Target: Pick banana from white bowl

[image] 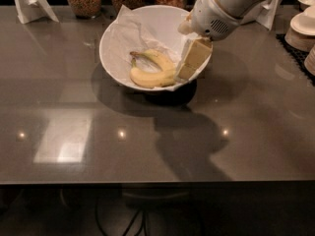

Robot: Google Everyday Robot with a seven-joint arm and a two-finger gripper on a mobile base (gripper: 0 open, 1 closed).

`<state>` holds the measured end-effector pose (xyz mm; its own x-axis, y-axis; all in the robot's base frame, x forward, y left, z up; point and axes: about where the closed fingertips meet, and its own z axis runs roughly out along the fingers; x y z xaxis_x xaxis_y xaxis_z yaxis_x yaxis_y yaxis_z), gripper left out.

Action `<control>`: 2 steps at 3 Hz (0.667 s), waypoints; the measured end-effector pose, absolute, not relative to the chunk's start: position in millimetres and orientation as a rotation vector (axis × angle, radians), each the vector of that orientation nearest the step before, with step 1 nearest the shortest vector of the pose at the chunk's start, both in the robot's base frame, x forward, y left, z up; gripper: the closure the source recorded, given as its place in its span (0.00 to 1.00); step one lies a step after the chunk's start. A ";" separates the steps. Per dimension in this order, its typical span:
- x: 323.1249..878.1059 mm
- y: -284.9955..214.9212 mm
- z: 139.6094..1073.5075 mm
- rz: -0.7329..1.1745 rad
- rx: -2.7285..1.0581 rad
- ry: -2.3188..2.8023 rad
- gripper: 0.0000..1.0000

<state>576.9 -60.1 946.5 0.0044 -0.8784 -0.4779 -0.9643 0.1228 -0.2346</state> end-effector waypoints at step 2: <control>604.9 -58.5 918.4 0.277 -1.766 1.946 0.47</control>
Offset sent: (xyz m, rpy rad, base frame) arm 0.0420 -0.0013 -0.0393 0.0189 0.0929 -0.0340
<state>604.9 -58.5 918.4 -0.0391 -0.8741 -0.4843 -0.9745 0.1404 -0.1747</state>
